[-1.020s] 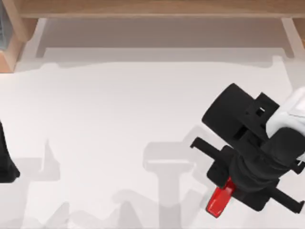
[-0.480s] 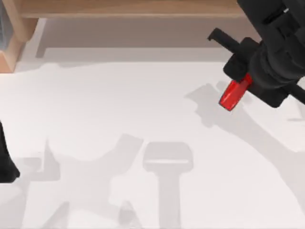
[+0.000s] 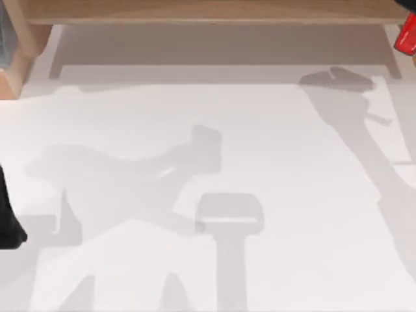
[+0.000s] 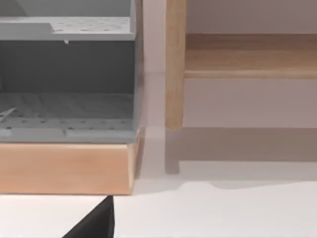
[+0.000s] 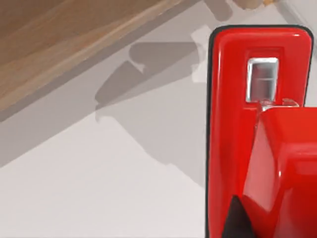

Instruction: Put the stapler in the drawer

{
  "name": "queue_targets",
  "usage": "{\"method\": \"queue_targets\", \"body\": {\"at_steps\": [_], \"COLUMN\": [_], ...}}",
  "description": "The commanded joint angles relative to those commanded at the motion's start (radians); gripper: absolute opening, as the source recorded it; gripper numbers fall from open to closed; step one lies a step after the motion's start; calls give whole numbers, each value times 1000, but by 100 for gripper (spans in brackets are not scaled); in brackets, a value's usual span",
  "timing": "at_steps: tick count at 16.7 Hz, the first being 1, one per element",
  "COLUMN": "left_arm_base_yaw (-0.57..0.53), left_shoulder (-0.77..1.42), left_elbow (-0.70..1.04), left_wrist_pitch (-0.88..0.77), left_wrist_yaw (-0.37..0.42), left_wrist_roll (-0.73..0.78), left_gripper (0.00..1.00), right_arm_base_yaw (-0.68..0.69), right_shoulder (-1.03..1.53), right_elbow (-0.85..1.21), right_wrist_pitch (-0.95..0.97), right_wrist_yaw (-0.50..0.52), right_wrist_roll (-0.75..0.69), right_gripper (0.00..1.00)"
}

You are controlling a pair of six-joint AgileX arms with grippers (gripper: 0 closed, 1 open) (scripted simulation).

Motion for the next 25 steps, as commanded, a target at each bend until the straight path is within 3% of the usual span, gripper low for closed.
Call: {"method": "queue_targets", "body": {"at_steps": [7,16,20,25], "left_arm_base_yaw": [0,0,0,0], "left_shoulder": [0,0,0,0], "left_elbow": [0,0,0,0], "left_wrist_pitch": [0,0,0,0], "left_wrist_yaw": [0,0,0,0], "left_wrist_roll": [0,0,0,0], "left_gripper": [100,100,100,100], "right_arm_base_yaw": [-306,-601,-675,-708], "right_shoulder": [229,574,700,769], "right_elbow": [262,473,511,512], "right_wrist_pitch": [-104,-163,-187,-228], "right_wrist_yaw": [-25,-216,-305,-362], "right_wrist_roll": [-418,-922,-1079,-1169], "right_gripper": [0,0,0,0]}}
